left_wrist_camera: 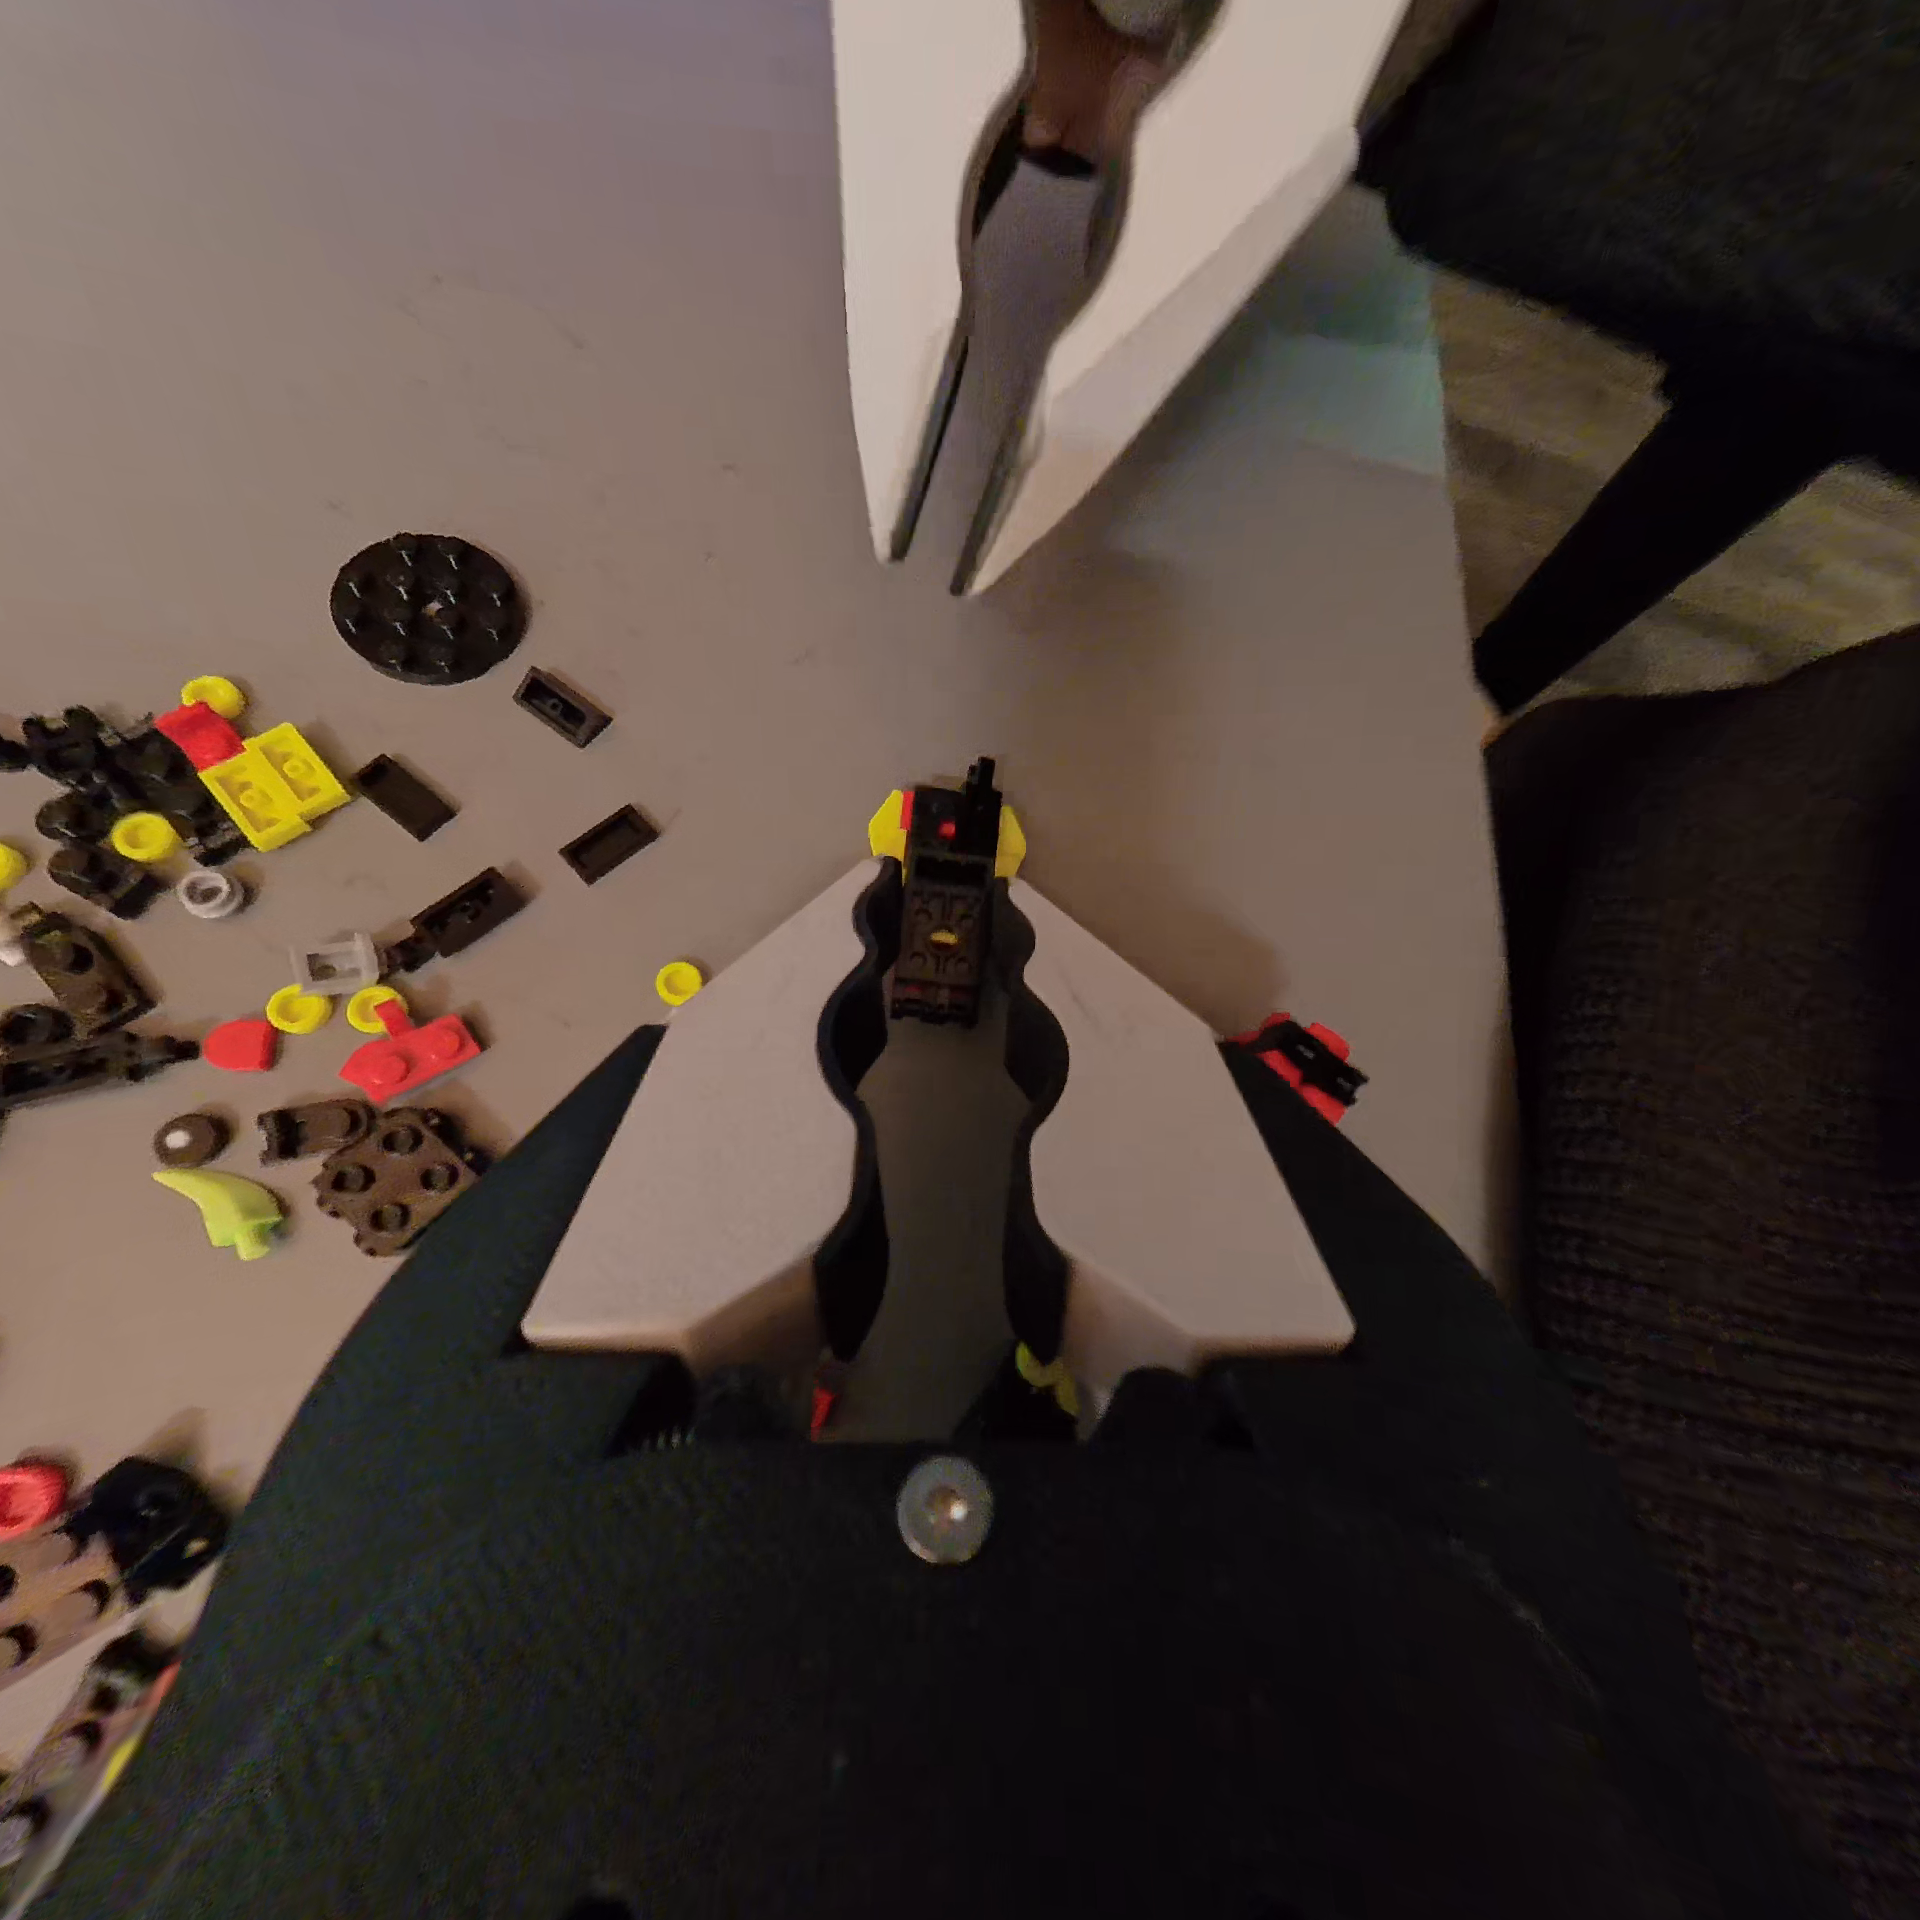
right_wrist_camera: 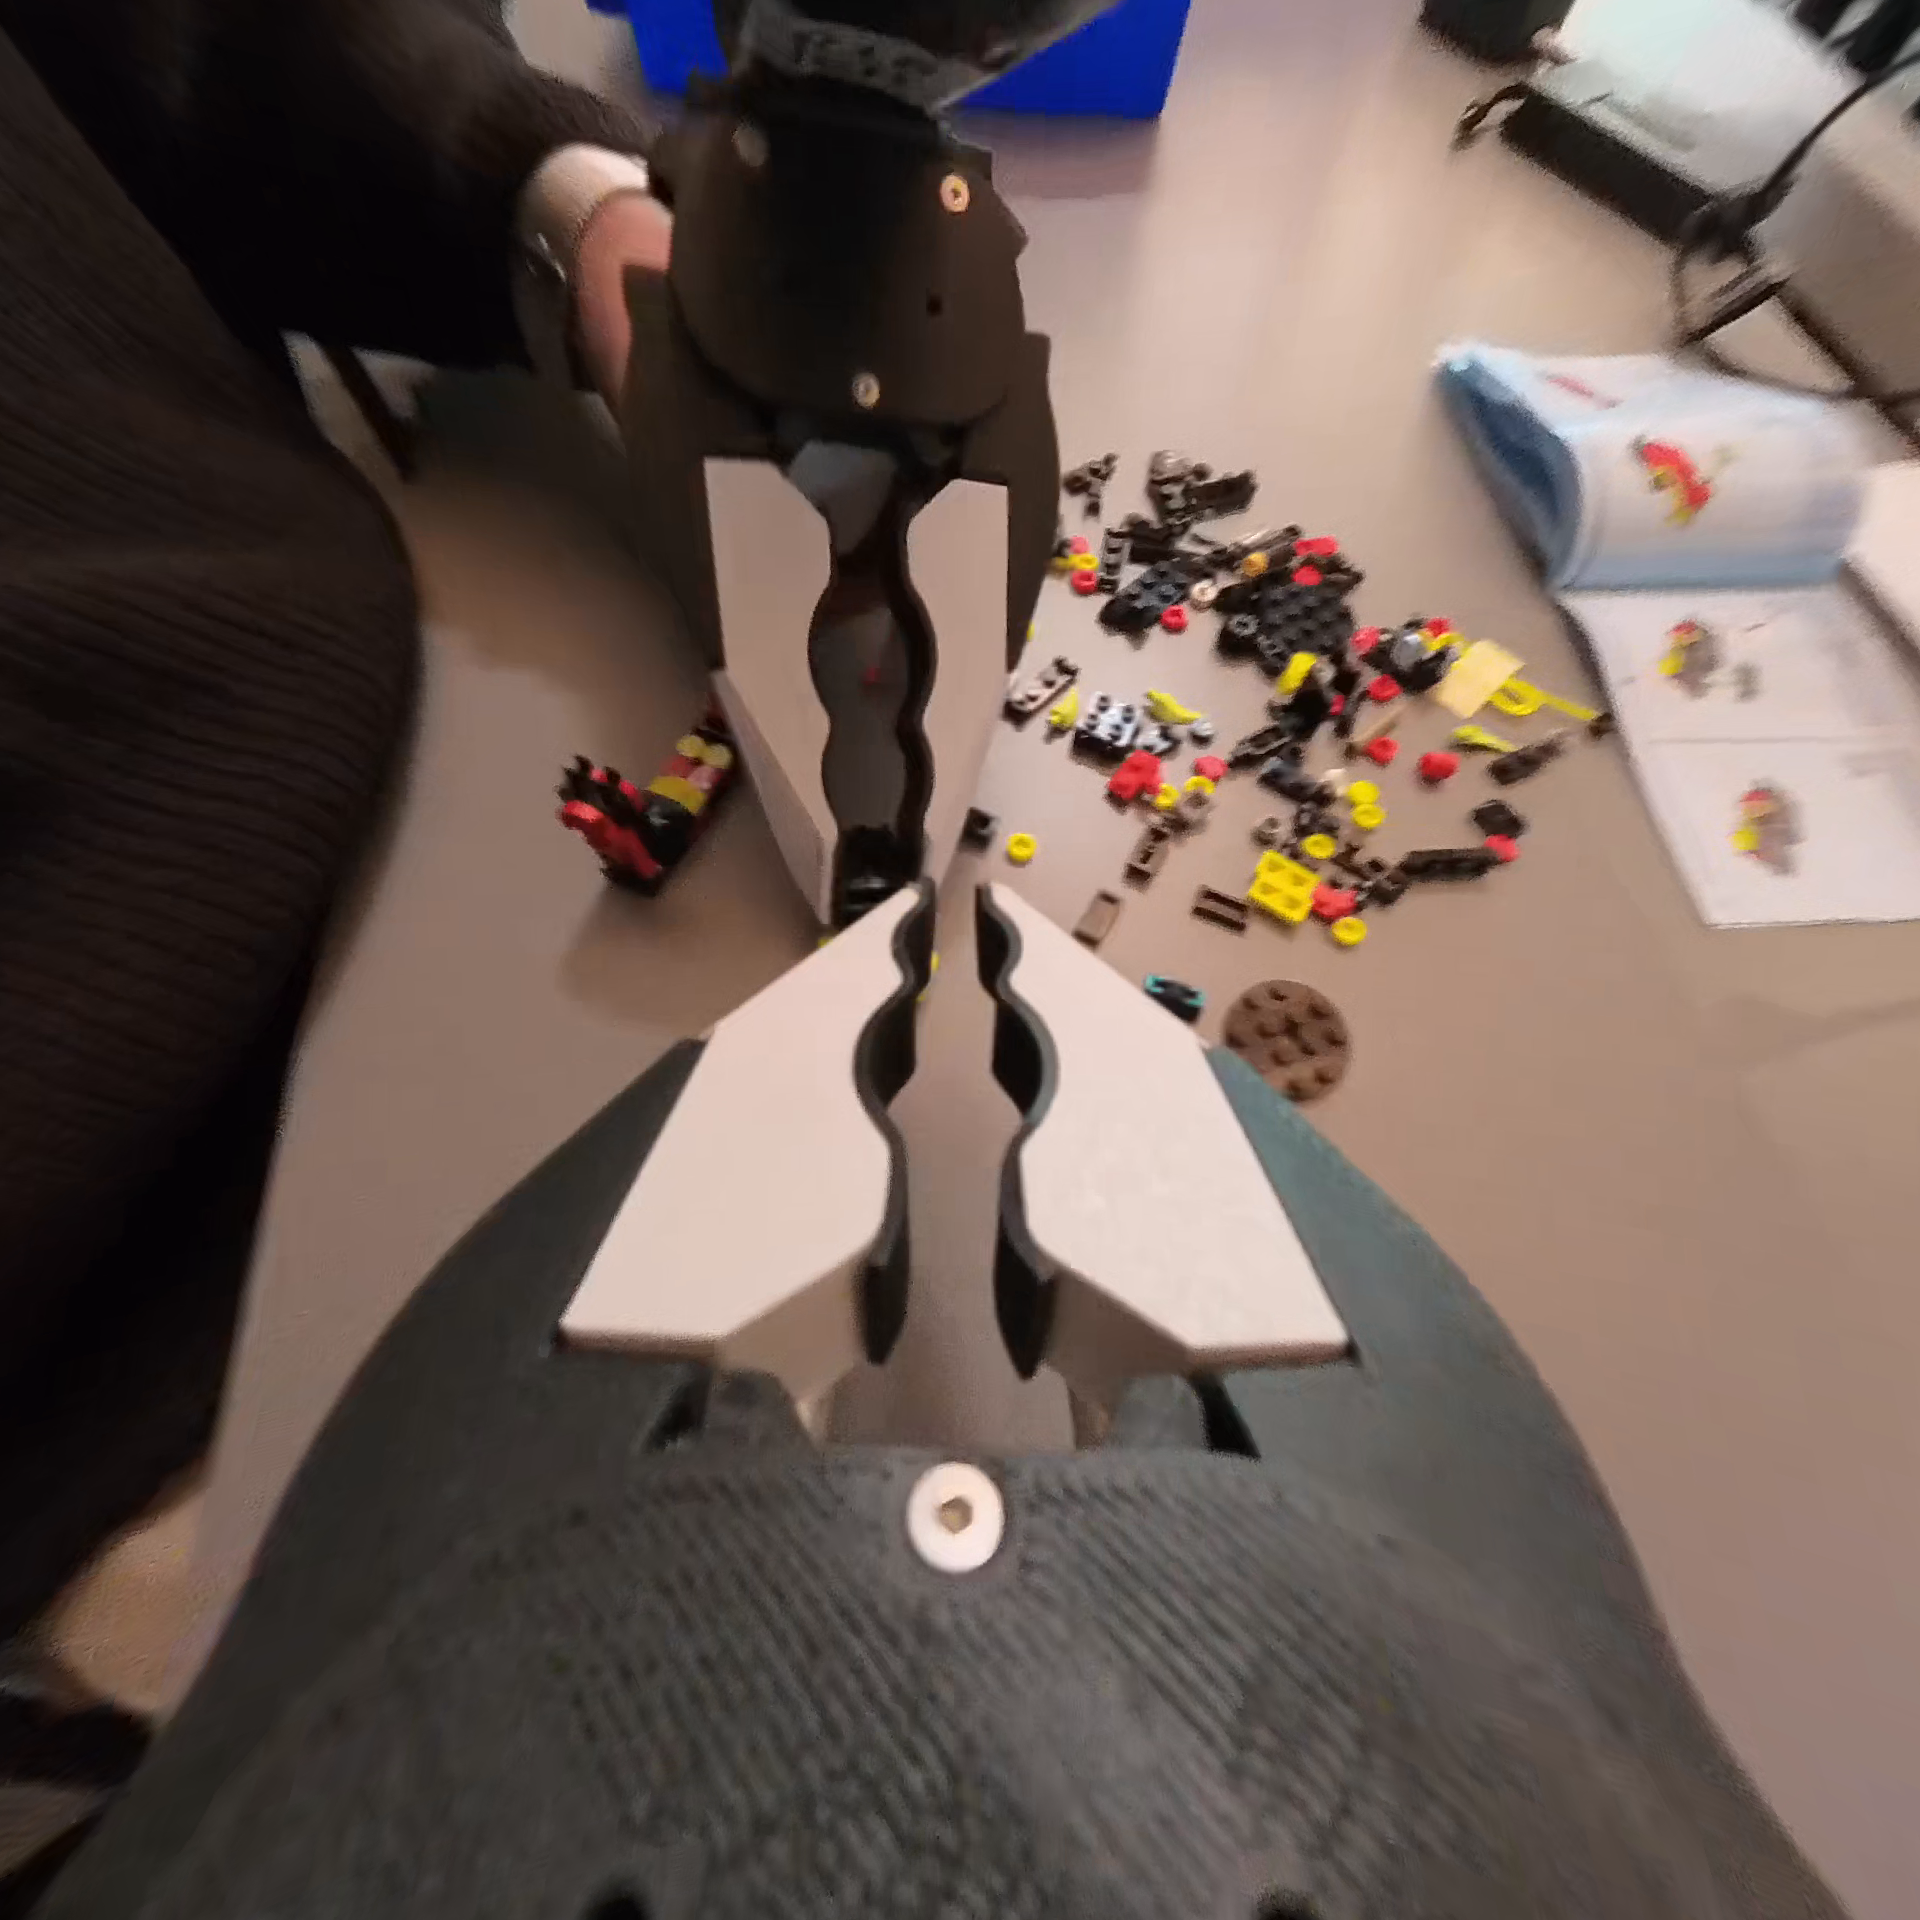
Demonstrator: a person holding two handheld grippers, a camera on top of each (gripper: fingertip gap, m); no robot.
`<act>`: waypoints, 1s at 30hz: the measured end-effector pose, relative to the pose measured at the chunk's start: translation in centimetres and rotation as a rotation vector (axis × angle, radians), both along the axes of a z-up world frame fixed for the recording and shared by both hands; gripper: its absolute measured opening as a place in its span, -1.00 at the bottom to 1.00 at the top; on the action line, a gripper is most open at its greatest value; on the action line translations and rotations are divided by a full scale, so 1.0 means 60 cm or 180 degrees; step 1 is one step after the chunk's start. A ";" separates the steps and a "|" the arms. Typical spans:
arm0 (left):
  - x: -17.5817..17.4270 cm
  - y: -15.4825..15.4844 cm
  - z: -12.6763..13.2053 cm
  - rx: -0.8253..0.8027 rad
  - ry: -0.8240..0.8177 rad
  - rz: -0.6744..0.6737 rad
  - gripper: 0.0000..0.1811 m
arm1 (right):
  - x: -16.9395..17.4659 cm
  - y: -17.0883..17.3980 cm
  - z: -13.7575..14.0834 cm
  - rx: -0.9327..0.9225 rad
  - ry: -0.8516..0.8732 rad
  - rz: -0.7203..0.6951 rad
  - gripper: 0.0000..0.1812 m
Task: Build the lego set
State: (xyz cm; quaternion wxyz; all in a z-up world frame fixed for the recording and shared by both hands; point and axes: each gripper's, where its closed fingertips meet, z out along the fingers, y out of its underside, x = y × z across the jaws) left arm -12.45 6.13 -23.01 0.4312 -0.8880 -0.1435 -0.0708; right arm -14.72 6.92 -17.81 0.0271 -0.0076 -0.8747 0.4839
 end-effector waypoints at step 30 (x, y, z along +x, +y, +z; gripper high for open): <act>0.072 -0.026 0.147 0.1685 -0.3513 -0.0697 -0.84 | 0.110 -0.055 0.066 -0.0550 0.0303 0.0872 -0.82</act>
